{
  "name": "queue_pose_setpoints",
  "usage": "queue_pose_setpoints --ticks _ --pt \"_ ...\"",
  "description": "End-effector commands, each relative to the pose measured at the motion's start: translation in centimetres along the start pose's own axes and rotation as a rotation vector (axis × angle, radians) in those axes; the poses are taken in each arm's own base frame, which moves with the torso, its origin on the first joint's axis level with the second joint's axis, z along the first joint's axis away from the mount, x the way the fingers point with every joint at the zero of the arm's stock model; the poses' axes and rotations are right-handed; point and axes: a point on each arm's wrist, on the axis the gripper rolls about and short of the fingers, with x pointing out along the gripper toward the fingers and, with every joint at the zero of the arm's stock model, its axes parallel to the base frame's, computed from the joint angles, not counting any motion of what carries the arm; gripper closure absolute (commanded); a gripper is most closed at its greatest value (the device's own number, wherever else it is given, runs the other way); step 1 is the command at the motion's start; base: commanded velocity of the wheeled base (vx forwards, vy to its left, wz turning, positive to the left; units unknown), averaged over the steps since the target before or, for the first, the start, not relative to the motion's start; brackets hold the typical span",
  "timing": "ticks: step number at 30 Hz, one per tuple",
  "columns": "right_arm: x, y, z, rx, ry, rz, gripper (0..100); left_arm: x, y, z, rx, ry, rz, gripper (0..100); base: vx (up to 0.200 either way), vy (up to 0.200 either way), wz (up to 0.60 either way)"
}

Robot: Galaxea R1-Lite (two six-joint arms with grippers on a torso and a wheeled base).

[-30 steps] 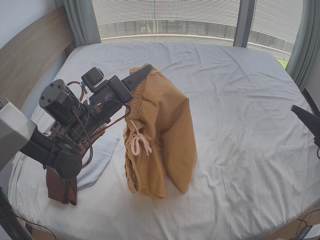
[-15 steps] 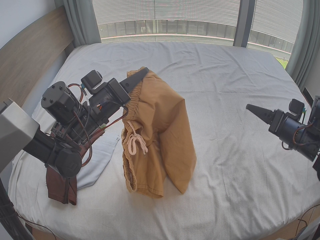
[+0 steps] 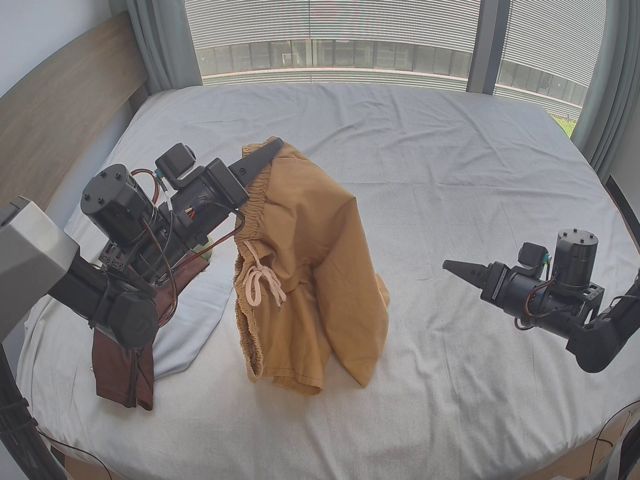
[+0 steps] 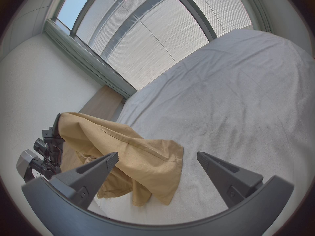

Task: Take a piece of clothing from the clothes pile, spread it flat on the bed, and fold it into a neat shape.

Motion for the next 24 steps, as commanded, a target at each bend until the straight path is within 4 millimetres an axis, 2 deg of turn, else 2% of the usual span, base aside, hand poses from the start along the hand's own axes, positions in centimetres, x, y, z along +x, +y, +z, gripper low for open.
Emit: queue_pose_setpoints --ticks 1,10,18,24 --pt "2.4 -1.7 -1.8 0.025 0.079 -0.041 0 -0.4 1.2 0.2 0.005 0.0 0.035 100 0.0 0.0 0.0" --pt "6.0 -2.0 -3.8 0.128 0.168 -0.008 0 -1.1 3.1 0.0 0.009 0.014 0.067 100 0.0 0.0 0.0" --pt "8.9 -3.9 -5.6 0.173 0.218 -0.03 0 -1.4 3.6 0.3 0.013 0.014 0.078 100 0.0 0.0 0.0" --pt "10.3 -3.6 -6.1 0.265 0.25 0.008 0 -1.3 3.6 0.6 0.02 0.004 0.074 100 0.0 0.0 0.0"
